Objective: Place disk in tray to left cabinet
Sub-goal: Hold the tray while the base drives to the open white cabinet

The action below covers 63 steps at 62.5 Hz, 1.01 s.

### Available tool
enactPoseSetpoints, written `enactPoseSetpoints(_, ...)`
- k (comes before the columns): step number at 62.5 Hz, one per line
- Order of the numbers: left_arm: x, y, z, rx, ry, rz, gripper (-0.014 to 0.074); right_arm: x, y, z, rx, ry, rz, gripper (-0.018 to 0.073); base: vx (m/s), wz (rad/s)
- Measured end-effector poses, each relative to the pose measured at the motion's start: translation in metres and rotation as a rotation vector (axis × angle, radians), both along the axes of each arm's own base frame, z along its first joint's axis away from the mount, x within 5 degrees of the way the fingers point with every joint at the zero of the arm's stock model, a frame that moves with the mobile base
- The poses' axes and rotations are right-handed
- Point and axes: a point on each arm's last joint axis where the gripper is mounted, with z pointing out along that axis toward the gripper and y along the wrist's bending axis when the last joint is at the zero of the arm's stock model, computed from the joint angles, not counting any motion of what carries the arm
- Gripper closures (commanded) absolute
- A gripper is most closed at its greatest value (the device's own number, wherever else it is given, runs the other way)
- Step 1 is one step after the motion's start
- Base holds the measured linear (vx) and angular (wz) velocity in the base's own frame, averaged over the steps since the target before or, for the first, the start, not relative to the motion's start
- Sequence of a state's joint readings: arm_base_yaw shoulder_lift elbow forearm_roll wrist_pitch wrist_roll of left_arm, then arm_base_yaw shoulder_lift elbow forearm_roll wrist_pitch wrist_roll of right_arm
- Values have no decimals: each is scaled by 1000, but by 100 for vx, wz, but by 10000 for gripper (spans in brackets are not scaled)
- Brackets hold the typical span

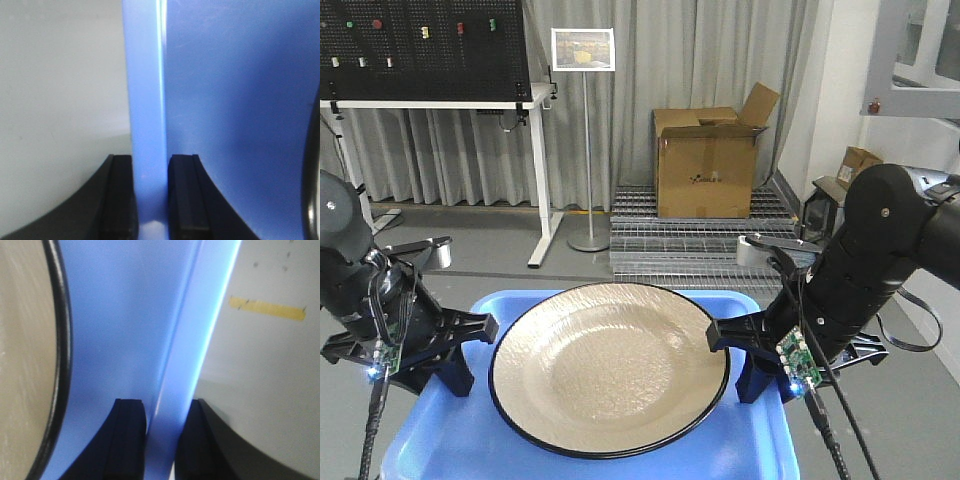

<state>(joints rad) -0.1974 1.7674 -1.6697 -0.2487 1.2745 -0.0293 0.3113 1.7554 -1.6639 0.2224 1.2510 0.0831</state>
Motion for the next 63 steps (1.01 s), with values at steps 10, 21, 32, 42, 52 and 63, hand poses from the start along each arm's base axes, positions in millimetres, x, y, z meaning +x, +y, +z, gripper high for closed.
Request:
enactPoseSetpoints(10, 0, 0, 0, 0, 0, 0, 596, 0, 0, 0, 1, 0, 0, 563, 67, -1)
enactPoseSetpoints(21, 0, 0, 0, 1, 0, 0, 596, 0, 0, 0, 1, 0, 0, 563, 67, -3)
enactPoseSetpoints(32, 0, 0, 0, 1, 0, 0, 596, 0, 0, 0, 1, 0, 0, 563, 67, -4)
enactPoseSetpoints(42, 0, 0, 0, 1, 0, 0, 596, 0, 0, 0, 2, 1, 0, 563, 66, -5)
enactPoseSetpoints(52, 0, 0, 0, 0, -1, 0, 596, 0, 0, 0, 1, 0, 0, 563, 64, -5)
enactPoseSetpoints(63, 0, 0, 0, -1, -1, 0, 596, 0, 0, 0, 0, 0, 0, 563, 62, 2)
